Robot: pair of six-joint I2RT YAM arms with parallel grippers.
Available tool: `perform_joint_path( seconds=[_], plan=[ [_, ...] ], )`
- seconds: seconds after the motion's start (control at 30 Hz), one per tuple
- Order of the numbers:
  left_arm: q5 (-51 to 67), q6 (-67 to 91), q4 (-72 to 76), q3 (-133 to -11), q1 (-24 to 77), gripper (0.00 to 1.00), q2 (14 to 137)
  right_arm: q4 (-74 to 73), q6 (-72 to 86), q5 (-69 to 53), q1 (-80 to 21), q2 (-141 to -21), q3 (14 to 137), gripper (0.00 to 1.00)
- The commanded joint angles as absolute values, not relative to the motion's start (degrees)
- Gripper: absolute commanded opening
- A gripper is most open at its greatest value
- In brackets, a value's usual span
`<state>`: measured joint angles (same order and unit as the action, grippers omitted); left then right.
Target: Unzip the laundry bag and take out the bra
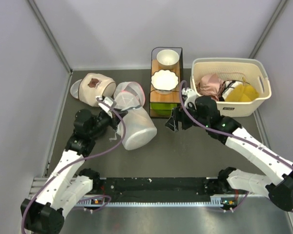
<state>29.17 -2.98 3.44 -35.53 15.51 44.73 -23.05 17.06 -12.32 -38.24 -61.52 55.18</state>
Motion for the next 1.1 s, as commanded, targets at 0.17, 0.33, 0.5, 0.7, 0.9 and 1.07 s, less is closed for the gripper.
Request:
perform_joint_path(
  seconds=[0.17, 0.33, 0.5, 0.7, 0.9, 1.07],
  plan=[
    [34.27, 1.30, 13.80, -35.06, 25.13, 0.00, 50.97, -10.72, 27.07, -11.35, -41.13, -61.00, 52.38, 0.70],
    [35.33, 1.85, 13.71, -35.68, 27.59, 0.00, 54.14, -9.58, 27.59, -5.28, -46.13, -61.17, 54.32, 0.64],
    [35.51, 1.58, 13.36, -36.74, 28.12, 0.00, 54.93, -4.22, 30.58, -7.03, -47.28, -64.15, 54.31, 0.51],
    [35.86, 1.32, 12.48, -37.26, 28.65, 0.00, 55.90, -2.82, 30.32, -7.73, -48.96, -68.37, 56.34, 0.45],
    [35.51, 1.05, 12.30, -37.35, 28.92, 0.00, 55.99, -2.37, 30.14, -8.00, -48.96, -71.19, 57.39, 0.46],
    [35.51, 0.79, 12.30, -37.44, 28.92, 0.00, 55.72, -1.05, 30.67, -8.96, -48.96, -73.39, 57.83, 0.45]
  ],
)
